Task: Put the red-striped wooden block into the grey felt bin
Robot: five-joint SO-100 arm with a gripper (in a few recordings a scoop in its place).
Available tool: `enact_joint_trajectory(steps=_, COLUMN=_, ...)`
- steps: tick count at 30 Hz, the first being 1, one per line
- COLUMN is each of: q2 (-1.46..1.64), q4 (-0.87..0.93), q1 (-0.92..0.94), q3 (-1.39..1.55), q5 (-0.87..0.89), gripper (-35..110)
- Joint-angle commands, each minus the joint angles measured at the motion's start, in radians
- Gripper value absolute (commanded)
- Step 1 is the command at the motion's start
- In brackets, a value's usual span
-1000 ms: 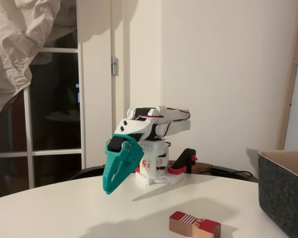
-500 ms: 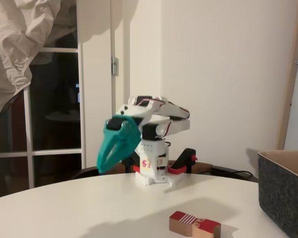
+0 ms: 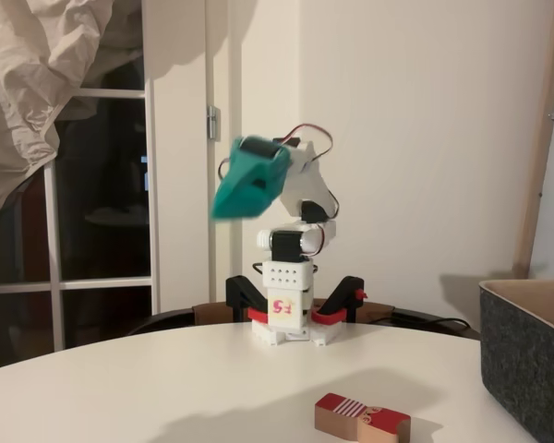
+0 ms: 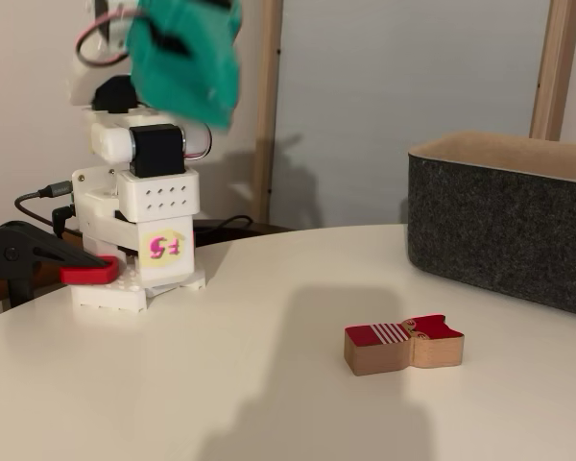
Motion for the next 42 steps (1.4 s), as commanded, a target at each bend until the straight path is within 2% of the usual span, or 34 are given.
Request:
enact_joint_trajectory(steps=1, q2=-0.078, q4=-0.080, q1=-0.066, q3=-0.081, q5=0.083, gripper=2)
enact_joint_trajectory(steps=4, q2=-0.179, q4=-0.132, q1=-0.121, q3=-0.144, q5=0.097, gripper=3)
enact_joint_trajectory(steps=7, q2=-0.284, q4=-0.155, q1=-0.156, q3=-0.210, q5=0.035, gripper=7)
enact_joint_trajectory(steps=21, q2=-0.819, q4=-0.141, q1=-0.244, q3=-0.512, q5=-0.577, gripper=13)
enact_joint_trajectory(steps=24, q2=-0.916, q4=-0.009, q1=-0.253, q3=-0.574, q5=-0.773, gripper=17)
enact_joint_trajectory(steps=30, q2=-1.040, q4=0.321, q1=-0.291, q3=-0.647, q5=-1.048, gripper=23)
enact_joint_trajectory(steps=36, q2=-1.129, q4=0.597, q1=-0.321, q3=-0.687, q5=-1.123, gripper=21)
enact_joint_trajectory(steps=42, q2=-1.192, q4=0.862, q1=-0.387, q3=-0.735, q5=-1.209, gripper=29)
